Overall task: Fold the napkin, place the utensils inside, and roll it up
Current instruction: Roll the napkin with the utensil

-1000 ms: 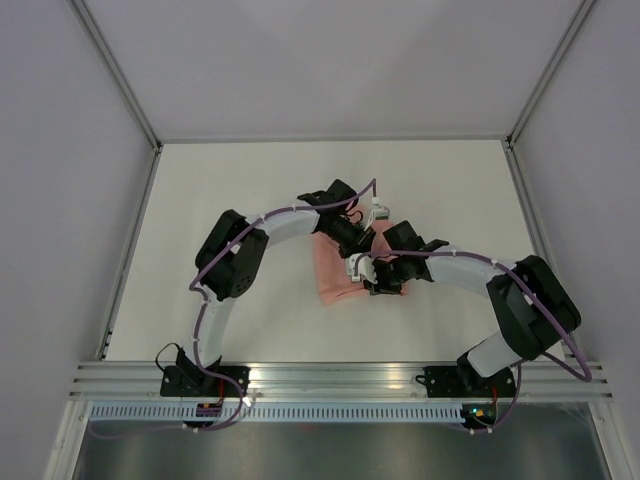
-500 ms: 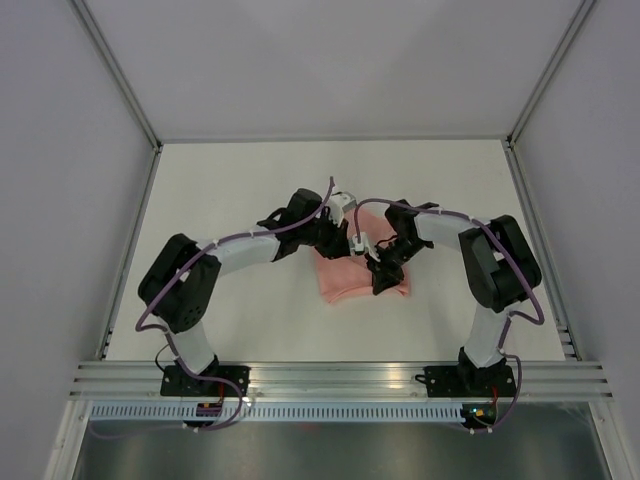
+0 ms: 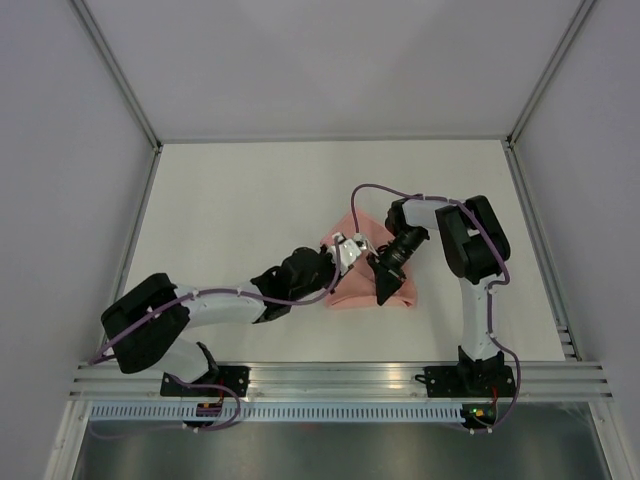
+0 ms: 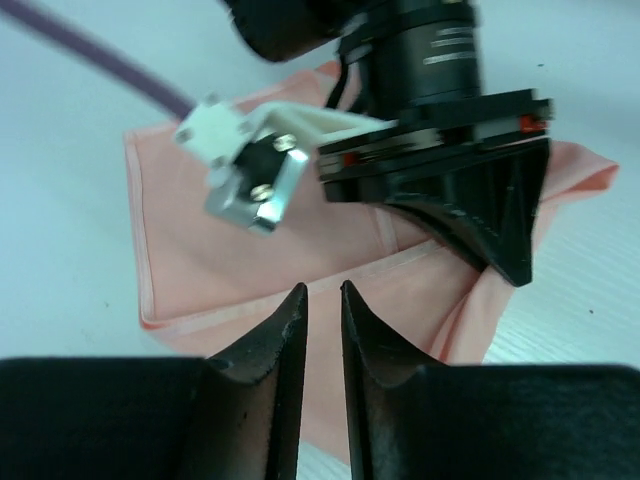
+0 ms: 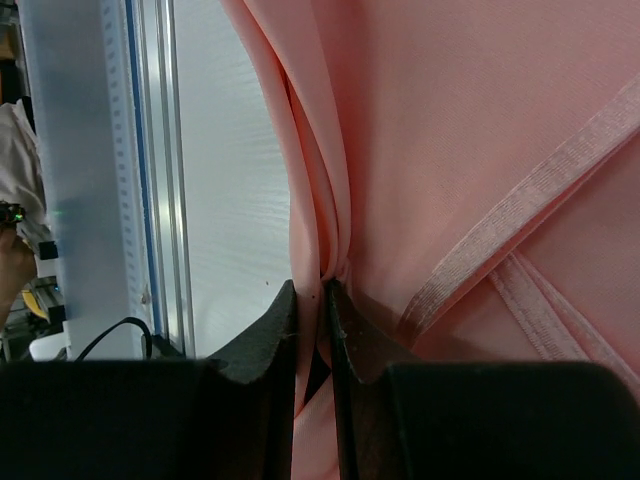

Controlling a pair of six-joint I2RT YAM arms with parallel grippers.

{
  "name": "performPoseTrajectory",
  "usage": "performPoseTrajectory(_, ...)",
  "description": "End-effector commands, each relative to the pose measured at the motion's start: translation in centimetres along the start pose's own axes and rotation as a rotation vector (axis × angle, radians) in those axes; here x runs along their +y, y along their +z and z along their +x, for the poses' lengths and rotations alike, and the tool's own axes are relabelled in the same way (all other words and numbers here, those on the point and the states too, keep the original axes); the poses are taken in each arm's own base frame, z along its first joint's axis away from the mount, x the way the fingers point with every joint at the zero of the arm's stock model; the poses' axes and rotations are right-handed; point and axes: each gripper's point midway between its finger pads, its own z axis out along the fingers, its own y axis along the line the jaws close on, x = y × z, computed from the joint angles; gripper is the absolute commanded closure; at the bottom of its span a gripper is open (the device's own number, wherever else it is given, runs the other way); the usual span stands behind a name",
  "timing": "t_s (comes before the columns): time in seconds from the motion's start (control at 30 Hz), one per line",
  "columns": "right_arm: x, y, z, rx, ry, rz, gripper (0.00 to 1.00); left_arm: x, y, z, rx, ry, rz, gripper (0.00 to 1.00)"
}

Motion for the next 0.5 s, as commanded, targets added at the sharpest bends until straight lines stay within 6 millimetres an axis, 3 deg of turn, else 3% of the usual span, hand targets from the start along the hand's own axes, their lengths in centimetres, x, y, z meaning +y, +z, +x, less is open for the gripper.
performPoseTrajectory(0.0,-3.0,0.3,2.4,0.110,-0.058,0.047,0.89,-0.6,0.0,-3.1,-0.125,0.259,-0.091,0.75)
performPoseTrajectory(0.17,-3.5,0.4,2.6,0.113,-0.037,0.054,0.89,-4.6,-0.1,-2.5,-0.143,0.443,-0.042,0.70)
performPoseTrajectory(0.37,-4.0,0.4,2.7,0.110,-0.020,0.062,0.89,-9.5,0.3,0.8,-0.086,0.613,0.050,0.64)
performPoseTrajectory(0.47,-4.2,0.4,2.7,0.108,-0.016,0.065,0.89,-10.6,0.6,2.0,-0.071,0.631,0.078,0.59)
